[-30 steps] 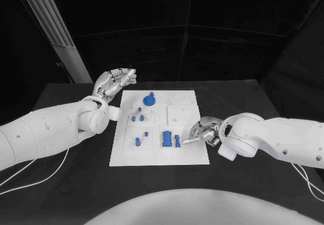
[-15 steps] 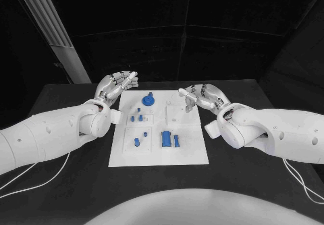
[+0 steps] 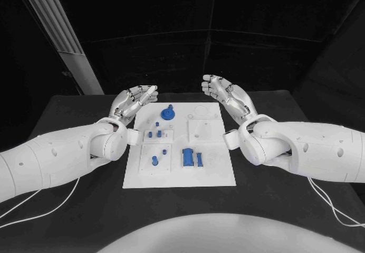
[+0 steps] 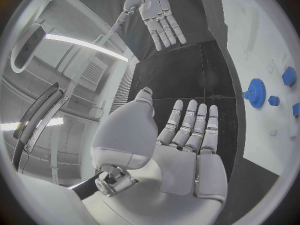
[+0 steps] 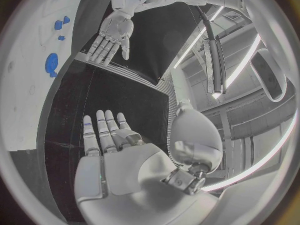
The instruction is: Assemble the parts on the task board
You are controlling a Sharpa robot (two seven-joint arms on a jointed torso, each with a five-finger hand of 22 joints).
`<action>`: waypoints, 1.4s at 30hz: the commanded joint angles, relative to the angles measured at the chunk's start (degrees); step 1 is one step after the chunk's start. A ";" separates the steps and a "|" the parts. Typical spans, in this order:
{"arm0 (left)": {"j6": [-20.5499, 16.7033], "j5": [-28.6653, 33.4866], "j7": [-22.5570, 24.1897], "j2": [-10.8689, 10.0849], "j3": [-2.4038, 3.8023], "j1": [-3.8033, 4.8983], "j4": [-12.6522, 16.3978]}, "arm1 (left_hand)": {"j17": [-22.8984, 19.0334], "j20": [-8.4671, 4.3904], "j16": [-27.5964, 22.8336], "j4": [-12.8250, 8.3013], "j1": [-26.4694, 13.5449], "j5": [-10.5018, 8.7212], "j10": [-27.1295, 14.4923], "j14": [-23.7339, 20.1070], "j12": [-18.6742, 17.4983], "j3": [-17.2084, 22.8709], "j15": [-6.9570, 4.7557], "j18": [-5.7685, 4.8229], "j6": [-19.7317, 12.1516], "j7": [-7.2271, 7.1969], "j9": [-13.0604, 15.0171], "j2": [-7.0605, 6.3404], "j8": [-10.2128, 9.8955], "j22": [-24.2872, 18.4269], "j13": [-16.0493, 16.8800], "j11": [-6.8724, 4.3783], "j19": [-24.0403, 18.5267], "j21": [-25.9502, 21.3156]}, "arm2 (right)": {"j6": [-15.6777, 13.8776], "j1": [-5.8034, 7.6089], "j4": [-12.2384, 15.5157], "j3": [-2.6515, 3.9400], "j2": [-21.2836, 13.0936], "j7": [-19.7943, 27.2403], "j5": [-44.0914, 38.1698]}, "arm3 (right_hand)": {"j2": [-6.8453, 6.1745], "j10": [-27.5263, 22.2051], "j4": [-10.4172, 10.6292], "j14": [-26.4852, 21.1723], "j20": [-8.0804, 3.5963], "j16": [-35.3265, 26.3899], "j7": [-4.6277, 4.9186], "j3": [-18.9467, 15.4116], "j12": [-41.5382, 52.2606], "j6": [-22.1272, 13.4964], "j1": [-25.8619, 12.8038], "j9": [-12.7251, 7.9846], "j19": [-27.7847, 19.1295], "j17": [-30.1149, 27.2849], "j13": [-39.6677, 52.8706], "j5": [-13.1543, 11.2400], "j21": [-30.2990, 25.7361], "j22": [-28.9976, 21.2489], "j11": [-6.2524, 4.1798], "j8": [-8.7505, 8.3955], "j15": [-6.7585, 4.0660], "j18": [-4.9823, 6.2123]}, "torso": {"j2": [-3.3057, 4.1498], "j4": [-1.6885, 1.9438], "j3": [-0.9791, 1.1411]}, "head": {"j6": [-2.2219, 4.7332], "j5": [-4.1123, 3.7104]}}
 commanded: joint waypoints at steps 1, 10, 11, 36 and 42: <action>-0.48 0.00 -0.14 -0.04 0.26 -0.06 0.31 | -5.61 -4.87 -14.55 -5.18 -21.15 -6.26 -7.69 -3.62 -10.92 2.86 -4.06 -2.14 -9.05 -2.78 -3.45 -2.28 -7.73 -11.51 -3.25 -4.21 -6.20 -4.06 | -0.31 -0.18 -0.13 0.39 0.01 -0.38 0.40 | 3.21 -5.62 -4.62 -4.87 -3.76 -6.55 -5.64 2.61 -5.59 -3.44 -12.97 -7.84 -4.83 -8.40 -9.51 -1.11 -0.73 -9.13 -2.95 -6.20 -2.54 -1.22 | -0.06 -0.02 0.04 | 0.04 0.08; -9.00 0.04 -3.00 -1.72 4.55 -2.25 5.52 | -5.61 -8.31 -24.31 -8.54 -35.30 -10.45 -12.74 -6.19 -18.25 4.86 -6.62 -7.11 -15.09 -3.68 -3.45 -2.28 -12.90 -19.21 -3.25 -7.14 -10.16 -4.06 | -4.70 -3.92 -2.97 6.44 1.90 -3.14 8.72 | 8.41 -14.79 -12.13 -12.76 -9.96 -17.19 -5.64 6.83 -14.69 -9.06 -29.87 -20.61 -12.66 -22.11 -25.05 -1.11 -0.73 -23.98 -7.80 -16.29 -6.68 -1.22 | -1.12 -0.07 0.64 | 4.31 1.20; -11.29 0.05 -3.77 -2.18 5.70 -2.84 6.92 | -5.61 -8.67 -25.41 -8.96 -36.88 -10.92 -13.34 -6.48 -19.07 9.07 -6.91 -7.11 -15.77 -3.96 -3.45 -2.28 -13.48 -20.07 -3.25 -7.46 -10.63 -4.06 | -5.53 -4.62 -3.51 7.58 2.25 -3.66 10.28 | 8.41 -14.79 -12.13 -12.76 -9.96 -17.19 -5.64 6.83 -14.69 -9.06 -34.01 -20.61 -12.66 -22.11 -25.05 -1.11 -0.73 -23.98 -7.80 -16.29 -6.68 -1.22 | -1.40 -0.08 0.80 | 5.45 1.51; -26.74 0.12 -8.97 -5.24 13.47 -6.81 16.37 | -5.61 -15.45 -38.49 -16.18 -55.86 -19.68 -20.03 -11.35 -28.87 9.07 -12.79 -7.11 -23.81 -9.22 -3.45 -2.28 -24.32 -30.44 -3.25 -13.41 -19.39 -4.06 | -7.64 -6.43 -4.88 10.50 3.16 -4.99 14.29 | 8.41 -14.79 -12.13 -12.76 -9.96 -17.19 -5.64 6.83 -14.69 -9.06 -34.01 -20.61 -12.66 -22.11 -25.05 -1.11 -0.73 -23.98 -7.80 -16.29 -6.68 -1.22 | -3.66 -0.19 2.09 | 14.64 3.94; -26.74 0.12 -8.97 -5.24 13.47 -6.81 16.37 | -5.61 -15.45 -40.03 -16.18 -58.07 -19.68 -24.09 -11.35 -30.02 9.07 -12.79 -7.11 -28.45 -9.22 -3.45 -2.28 -24.32 -31.65 -3.25 -13.41 -19.39 -4.06 | -7.64 -6.43 -4.88 10.50 3.16 -4.99 14.29 | 8.41 -14.79 -12.13 -12.76 -9.96 -17.19 -5.64 6.83 -14.69 -9.06 -34.01 -20.61 -12.66 -22.11 -25.05 -1.11 -0.73 -23.98 -7.80 -16.29 -6.68 -1.22 | -3.66 -0.19 2.09 | 14.64 3.94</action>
